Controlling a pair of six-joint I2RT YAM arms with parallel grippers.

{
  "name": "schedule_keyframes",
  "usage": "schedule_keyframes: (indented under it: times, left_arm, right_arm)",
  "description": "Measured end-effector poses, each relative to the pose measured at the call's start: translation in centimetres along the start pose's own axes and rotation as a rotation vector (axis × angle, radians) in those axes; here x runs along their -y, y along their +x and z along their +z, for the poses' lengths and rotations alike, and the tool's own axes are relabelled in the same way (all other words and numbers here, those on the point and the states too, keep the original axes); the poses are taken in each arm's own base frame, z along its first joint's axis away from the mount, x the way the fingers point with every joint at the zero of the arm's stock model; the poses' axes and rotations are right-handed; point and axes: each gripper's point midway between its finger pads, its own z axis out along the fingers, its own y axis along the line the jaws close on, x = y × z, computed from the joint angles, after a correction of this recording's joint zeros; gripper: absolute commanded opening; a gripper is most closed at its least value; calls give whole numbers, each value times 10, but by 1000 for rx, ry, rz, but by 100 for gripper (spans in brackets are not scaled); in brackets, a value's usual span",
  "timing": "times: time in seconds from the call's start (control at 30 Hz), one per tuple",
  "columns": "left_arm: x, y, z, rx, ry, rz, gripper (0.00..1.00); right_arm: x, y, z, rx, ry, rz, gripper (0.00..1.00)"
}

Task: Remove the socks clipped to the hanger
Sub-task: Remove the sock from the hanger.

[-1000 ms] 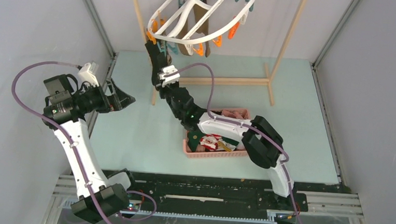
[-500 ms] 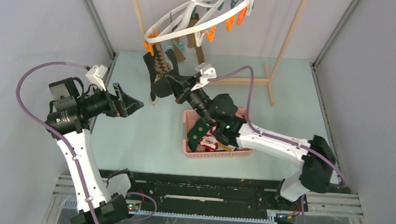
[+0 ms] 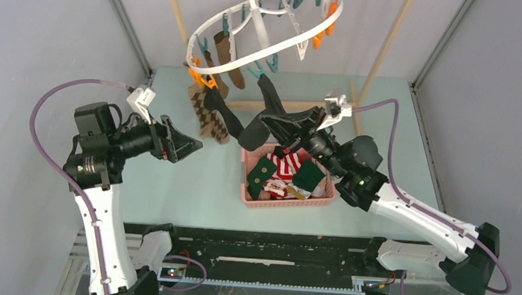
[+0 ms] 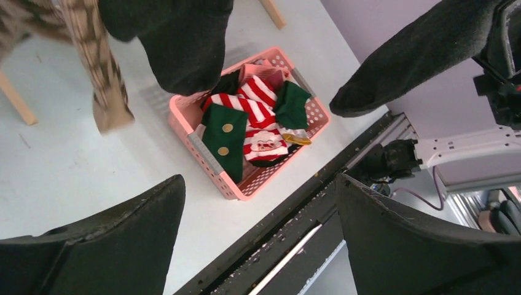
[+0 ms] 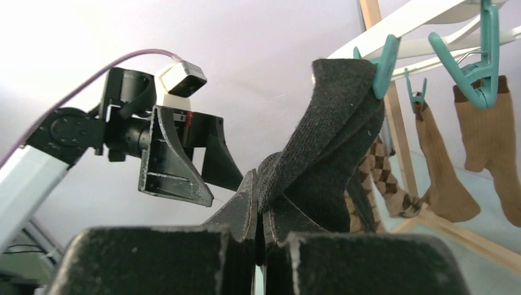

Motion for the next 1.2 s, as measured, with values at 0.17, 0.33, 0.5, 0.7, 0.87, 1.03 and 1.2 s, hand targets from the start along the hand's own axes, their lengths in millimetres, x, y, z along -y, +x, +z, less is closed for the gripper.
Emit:
schedule_keyframes:
  times: [0.17,0.33,0.5,0.7,0.87,1.03,1.2]
  left_arm:
    - [14,-4,4,0,54,6,95]
    - [25,-9,12,-3,105,9,95]
    - [24,-16,19,0,113,3,94]
    - [22,-22,21,17,105,4,95]
    - [26,-27,23,34,124,16,95]
    - [32,-29,26,42,169,18,95]
    - [31,-26,32,33,199,2,95]
  right_arm:
    - [0,-5,-12,-24,-55,83,1]
    - [3,13,-12,-94,-92,166,7]
    - [11,33,-7,-160,-94,222,9]
    - [19,55,9,-216,-103,298,9]
    - [15,61,35,-243,-168,382,11]
    - [4,63,55,-266,-261,465,11]
    - [-3,69,65,-282,-334,560,11]
